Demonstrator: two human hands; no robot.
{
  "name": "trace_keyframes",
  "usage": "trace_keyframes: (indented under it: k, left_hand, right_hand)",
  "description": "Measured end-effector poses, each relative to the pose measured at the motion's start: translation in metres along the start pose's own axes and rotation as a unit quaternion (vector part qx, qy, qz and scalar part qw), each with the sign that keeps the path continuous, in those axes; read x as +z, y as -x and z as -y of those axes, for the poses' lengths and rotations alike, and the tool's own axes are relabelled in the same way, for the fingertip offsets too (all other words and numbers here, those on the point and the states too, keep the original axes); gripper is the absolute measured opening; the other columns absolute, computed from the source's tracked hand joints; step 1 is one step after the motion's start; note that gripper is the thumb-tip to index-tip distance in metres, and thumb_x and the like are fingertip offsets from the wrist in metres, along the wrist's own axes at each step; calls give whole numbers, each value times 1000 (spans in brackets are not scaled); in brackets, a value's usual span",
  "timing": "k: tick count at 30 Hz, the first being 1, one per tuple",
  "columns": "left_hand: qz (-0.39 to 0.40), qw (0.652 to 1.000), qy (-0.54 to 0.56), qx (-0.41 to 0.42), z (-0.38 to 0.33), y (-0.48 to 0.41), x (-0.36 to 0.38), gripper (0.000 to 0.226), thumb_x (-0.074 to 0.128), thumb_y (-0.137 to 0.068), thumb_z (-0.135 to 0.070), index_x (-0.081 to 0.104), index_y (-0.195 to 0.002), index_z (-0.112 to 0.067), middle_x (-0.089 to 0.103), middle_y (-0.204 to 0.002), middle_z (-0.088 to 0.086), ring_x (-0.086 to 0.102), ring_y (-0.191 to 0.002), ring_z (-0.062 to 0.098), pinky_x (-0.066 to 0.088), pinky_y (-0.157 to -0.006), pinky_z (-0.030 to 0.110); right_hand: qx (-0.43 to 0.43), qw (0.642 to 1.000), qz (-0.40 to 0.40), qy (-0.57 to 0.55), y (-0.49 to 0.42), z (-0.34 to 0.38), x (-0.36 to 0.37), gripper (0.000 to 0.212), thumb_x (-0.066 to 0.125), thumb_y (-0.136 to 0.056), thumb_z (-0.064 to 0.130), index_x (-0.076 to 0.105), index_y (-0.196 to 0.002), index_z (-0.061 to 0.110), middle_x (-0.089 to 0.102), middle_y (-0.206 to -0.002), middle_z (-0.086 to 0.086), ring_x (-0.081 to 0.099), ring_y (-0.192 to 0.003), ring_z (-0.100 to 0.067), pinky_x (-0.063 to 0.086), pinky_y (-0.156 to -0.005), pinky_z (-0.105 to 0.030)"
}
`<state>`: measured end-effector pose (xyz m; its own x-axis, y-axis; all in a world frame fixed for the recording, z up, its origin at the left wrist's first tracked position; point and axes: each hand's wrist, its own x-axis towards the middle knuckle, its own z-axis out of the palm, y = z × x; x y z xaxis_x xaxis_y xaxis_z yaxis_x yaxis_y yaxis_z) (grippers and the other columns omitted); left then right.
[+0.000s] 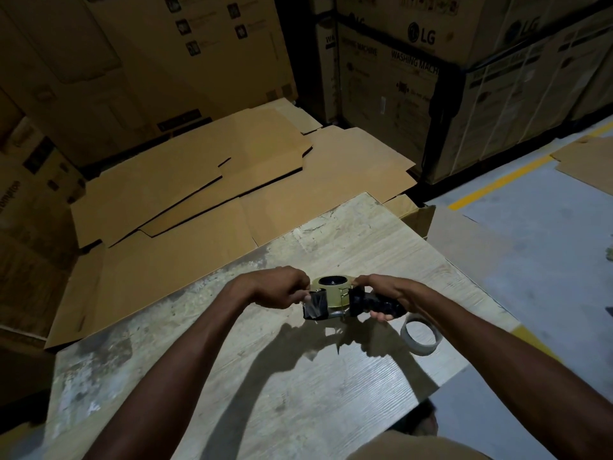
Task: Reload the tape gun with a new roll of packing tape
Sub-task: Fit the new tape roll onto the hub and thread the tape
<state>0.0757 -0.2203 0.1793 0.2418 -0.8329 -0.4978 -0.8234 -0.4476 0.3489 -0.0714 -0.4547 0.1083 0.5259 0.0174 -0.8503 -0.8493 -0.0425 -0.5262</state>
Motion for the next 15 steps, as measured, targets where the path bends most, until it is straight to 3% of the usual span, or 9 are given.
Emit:
trace_keyframes:
  k: [5,9,15]
  left_hand:
    - [-9,997,-72,-38,19,5,7,10,55,-106,-24,61,-99,-19,63,-100,0,58,-87,25,52,-76,47]
    - [-62,992,-108,-19,35,10,26,22,56,-104,-17,52,-87,-31,50,-90,-16,50,-83,15,44,-87,40]
    - [-185,970,-152,35,40,10,48,19,58,-99,-6,57,-90,-22,47,-89,-9,47,-78,14,30,-76,31]
  right_hand:
    - [7,1000,21,-4,-2,0,9,58,46,-102,56,61,-97,0,60,-59,-8,53,-43,-14,43,-41,-21]
    - [35,999,37,-14,-3,-7,14,59,50,-101,58,62,-94,1,61,-60,-7,55,-42,-13,45,-39,-21]
    - [41,998,50,10,-6,-8,16,62,49,-99,64,64,-92,4,60,-61,-4,55,-42,-12,46,-39,-21]
